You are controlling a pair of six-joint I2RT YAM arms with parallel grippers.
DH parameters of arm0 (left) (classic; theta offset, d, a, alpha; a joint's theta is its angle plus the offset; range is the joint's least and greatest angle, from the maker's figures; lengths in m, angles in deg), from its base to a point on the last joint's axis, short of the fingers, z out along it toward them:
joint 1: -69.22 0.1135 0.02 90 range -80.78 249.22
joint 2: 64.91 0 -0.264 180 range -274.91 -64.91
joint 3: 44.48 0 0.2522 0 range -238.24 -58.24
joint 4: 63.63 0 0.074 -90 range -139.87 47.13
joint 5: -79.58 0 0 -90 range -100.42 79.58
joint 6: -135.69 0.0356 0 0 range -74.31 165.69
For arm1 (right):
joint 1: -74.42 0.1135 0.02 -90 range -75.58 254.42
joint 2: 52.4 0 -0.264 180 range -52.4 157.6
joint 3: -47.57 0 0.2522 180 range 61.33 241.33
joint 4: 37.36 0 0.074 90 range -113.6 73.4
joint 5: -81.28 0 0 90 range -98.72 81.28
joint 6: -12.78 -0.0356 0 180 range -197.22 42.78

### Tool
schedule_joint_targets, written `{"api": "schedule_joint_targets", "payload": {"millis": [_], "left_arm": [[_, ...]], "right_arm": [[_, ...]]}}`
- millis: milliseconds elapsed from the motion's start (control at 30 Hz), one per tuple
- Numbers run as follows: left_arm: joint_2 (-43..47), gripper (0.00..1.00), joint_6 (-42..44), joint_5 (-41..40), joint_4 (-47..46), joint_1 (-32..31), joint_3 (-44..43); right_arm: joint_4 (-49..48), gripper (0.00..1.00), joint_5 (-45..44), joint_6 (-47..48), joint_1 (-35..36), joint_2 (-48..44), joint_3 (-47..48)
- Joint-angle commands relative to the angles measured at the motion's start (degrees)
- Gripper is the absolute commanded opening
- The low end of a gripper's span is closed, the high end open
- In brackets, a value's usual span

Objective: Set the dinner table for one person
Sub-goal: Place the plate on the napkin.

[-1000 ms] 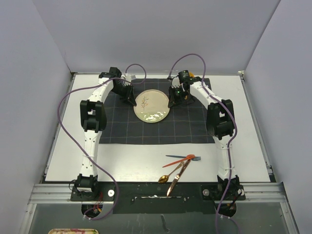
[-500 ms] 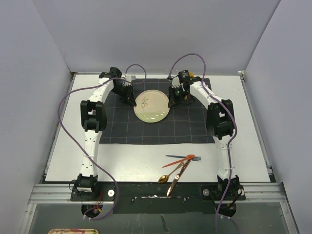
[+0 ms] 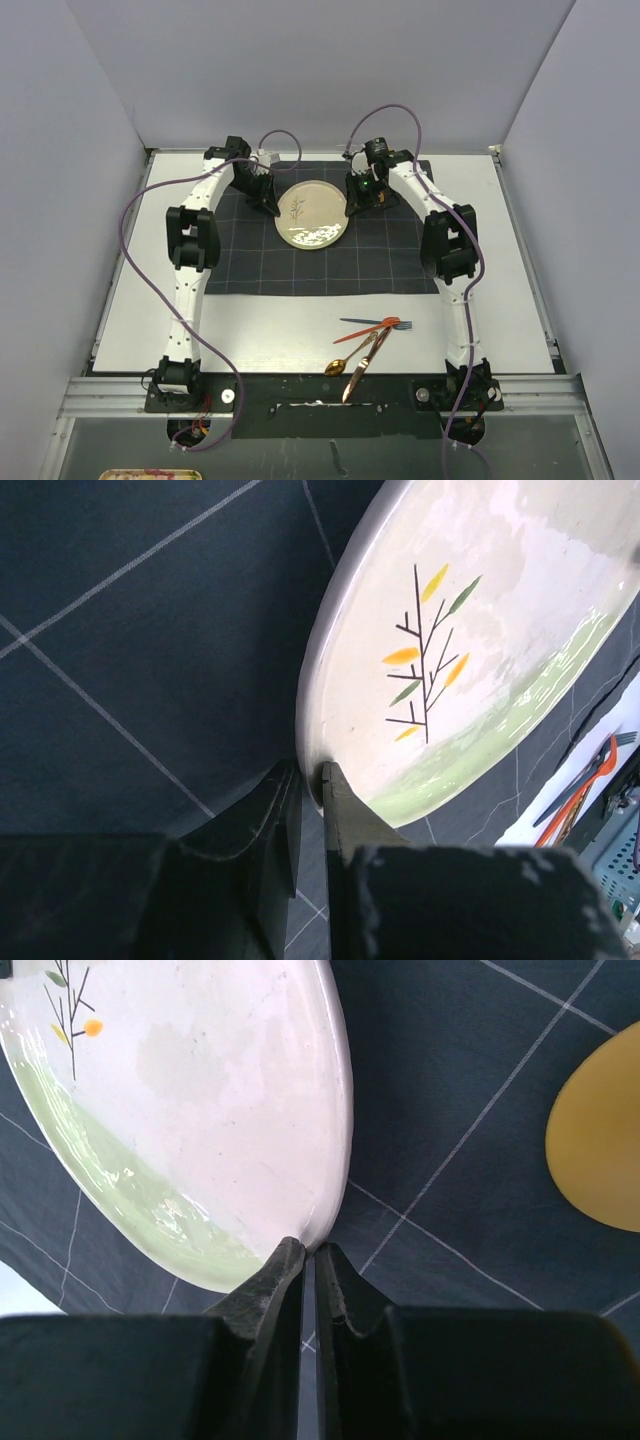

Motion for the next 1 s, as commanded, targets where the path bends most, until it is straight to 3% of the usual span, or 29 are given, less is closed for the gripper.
{"api": "schedule_joint_targets", "payload": {"millis": [0, 967], "left_arm": [[-1.11, 0.00, 2.53, -1.45, -0.18, 0.43, -3.85], [-2.02, 0.00, 4.12, -3.29, 1.37, 0.21, -5.08]], "right_arm": [[1.52, 0.01, -1.04, 1.64, -0.80, -0.03, 3.53], [5.79, 0.03, -0.71, 4.19, 0.85, 3.53, 8.50]]}}
